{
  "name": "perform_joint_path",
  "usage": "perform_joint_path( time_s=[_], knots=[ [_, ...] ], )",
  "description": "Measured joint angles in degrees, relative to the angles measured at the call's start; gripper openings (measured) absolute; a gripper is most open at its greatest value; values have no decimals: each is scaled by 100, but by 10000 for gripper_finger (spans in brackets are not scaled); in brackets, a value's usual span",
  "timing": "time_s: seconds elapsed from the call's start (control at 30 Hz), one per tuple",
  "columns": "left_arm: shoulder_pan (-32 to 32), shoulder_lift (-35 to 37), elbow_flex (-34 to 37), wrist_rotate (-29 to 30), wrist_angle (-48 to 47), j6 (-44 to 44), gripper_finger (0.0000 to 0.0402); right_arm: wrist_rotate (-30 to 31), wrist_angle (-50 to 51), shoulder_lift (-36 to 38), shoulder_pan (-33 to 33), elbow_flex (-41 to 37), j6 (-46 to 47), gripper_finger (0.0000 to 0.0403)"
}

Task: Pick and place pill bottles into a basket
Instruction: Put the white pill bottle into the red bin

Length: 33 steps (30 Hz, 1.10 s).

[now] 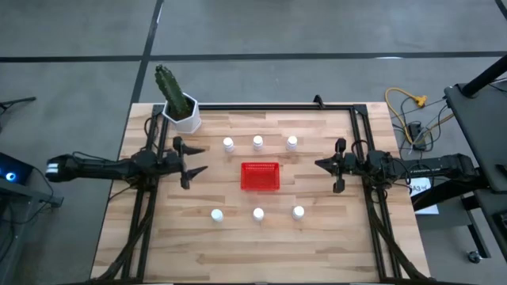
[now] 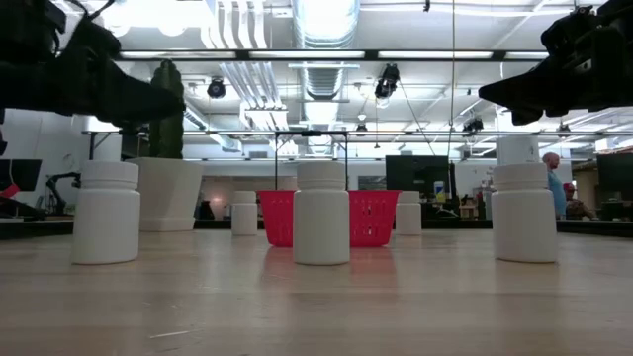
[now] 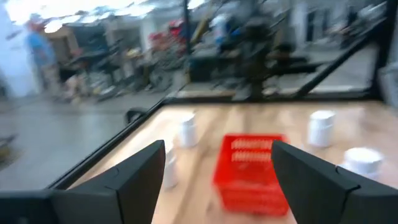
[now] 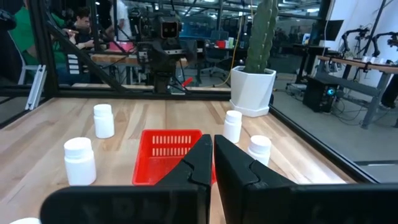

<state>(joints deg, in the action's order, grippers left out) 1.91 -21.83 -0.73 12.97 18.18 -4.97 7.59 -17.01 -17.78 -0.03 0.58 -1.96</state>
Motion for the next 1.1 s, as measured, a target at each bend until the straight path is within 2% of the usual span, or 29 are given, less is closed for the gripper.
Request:
perform_joint_path(
  time_s=[0.23,0.63,0.8,0.93,1.1],
  knots=[
    [0,-766,-246,469,86,8,275,-4,-3,0,1,0,81,9],
    [0,-2153,-710,424,387,159,275,-5,-3,-2,2,0,87,9],
    [0,-2462,-742,550,804,161,275,-10,9,-7,2,0,88,8],
    [12,-2693,-649,881,840,268,275,-9,21,-7,2,0,88,9],
    [91,-2979,-601,1006,851,610,275,-9,22,-7,2,0,90,9]
  ],
)
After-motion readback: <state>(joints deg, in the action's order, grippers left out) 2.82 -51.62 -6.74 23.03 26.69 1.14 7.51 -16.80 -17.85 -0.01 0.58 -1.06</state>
